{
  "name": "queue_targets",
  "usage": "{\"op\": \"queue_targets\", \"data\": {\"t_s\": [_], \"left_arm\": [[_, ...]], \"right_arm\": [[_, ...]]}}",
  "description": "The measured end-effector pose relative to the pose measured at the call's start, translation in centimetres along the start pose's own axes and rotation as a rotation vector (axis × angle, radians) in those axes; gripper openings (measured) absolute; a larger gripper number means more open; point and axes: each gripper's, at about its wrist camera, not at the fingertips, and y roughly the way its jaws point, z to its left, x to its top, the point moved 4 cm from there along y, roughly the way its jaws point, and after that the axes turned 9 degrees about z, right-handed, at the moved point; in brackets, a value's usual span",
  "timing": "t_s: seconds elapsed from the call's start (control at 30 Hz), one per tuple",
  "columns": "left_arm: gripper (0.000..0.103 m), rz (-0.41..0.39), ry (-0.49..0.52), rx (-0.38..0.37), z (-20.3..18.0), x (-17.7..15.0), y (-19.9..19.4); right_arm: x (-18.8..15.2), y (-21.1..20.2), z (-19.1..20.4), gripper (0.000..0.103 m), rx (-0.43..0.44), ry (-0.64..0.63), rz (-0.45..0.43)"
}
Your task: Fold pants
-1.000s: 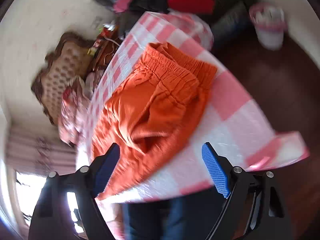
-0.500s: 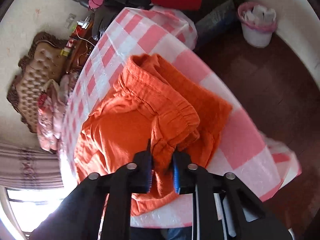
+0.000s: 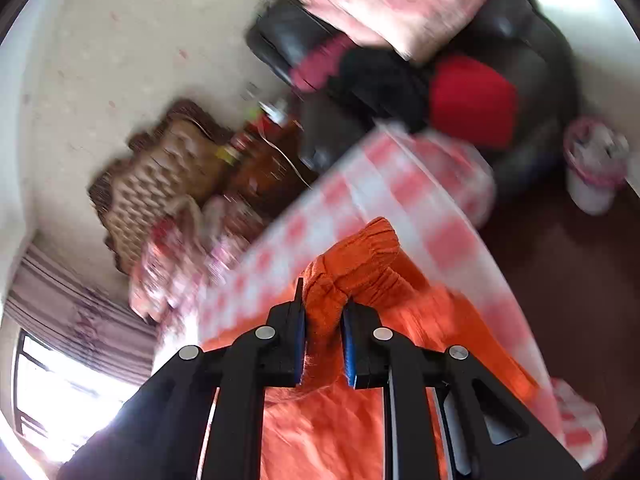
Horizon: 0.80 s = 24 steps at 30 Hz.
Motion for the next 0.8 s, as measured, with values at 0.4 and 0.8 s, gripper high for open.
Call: {"op": "queue_targets", "data": {"t_s": [0.4, 0.8], "left_arm": [[0.001, 0.096, -0.160, 0.025, 13.0, -9.1, 2.4], [0.002, 0.109, -0.121, 0.066, 13.5, -9.1, 3.3]], "right_arm": [[-7.0, 1.7, -8.4, 0.016, -0.175, 0.010, 0.164], [-8.7, 2.4, -7.9, 0.017, -0.354, -0.132, 0.181]]}}
